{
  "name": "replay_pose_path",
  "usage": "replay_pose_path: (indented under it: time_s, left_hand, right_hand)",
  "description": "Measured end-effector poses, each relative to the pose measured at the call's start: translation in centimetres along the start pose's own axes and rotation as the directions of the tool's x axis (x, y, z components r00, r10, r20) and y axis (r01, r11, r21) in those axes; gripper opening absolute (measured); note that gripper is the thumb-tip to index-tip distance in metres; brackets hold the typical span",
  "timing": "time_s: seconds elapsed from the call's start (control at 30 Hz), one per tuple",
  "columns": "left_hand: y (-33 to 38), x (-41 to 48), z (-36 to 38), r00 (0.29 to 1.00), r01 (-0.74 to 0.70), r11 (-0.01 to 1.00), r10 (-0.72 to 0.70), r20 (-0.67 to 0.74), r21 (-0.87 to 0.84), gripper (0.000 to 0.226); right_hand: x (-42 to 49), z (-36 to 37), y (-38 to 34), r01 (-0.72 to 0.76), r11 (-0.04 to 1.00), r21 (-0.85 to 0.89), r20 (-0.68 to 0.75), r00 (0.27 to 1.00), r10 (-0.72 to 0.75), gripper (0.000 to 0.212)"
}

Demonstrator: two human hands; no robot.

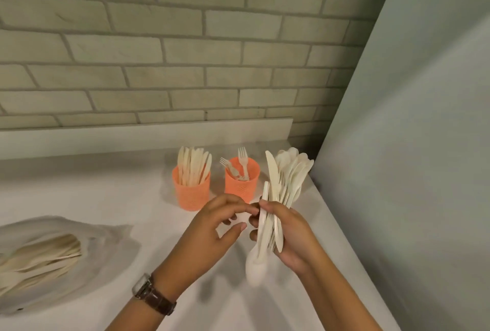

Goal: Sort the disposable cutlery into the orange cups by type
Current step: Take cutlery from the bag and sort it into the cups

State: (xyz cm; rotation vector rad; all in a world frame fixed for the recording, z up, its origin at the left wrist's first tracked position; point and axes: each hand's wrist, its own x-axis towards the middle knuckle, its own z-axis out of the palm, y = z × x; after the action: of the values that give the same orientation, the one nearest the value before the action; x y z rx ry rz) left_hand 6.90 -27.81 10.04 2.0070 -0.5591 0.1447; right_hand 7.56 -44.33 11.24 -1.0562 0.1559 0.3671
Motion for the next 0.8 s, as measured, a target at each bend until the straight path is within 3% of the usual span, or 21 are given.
replay_pose_path:
  time_s: [0.1, 0.2, 0.4, 0.57, 0.7, 0.8]
  left_hand:
    - [0.6, 0.7, 1.7, 0.982, -0.188, 0.955, 0.183, 0.042, 0.230, 0.030]
    - [0.7, 1.6, 2.5, 0.920, -0.386, 0.807, 0.374, 0.118, 0.446, 0.029]
    - [0.4, 3.4, 2.2, 0.788, -0.567, 0.592, 0.592, 0.169, 0.573, 0.018]
    - [-0.2, 3.9, 1.7, 0.702, -0.645, 0.440, 0.665, 0.256, 0.624, 0.015]
    - [-1.4, 3.8, 1.3, 0.686, -0.649, 0.423, 0.685, 0.246, 0.633, 0.016]
    - [-1.4, 3.9, 1.3, 0.770, -0.556, 0.601, 0.633, 0.083, 0.575, 0.012]
  right_hand:
    - [0.2, -1.8, -1.5, -0.055, 0.998, 0.008, 0.064, 0.996, 0.054, 0.005]
    - [0.3, -2.6, -2.4, -0.097, 0.995, 0.000, 0.102, 0.990, 0.096, 0.006]
    - [1.0, -3.3, -3.0, -0.133, 0.991, 0.034, 0.156, 0.980, 0.126, 0.011]
    - [2.1, -3.5, -2.8, -0.183, 0.980, 0.083, 0.204, 0.965, 0.163, 0.014]
    - [3.6, -4.1, -2.2, -0.176, 0.969, 0.171, 0.175, 0.974, 0.146, 0.019]
    - [4.6, -5.4, -2.5, -0.106, 0.982, 0.158, 0.064, 0.993, 0.096, 0.011]
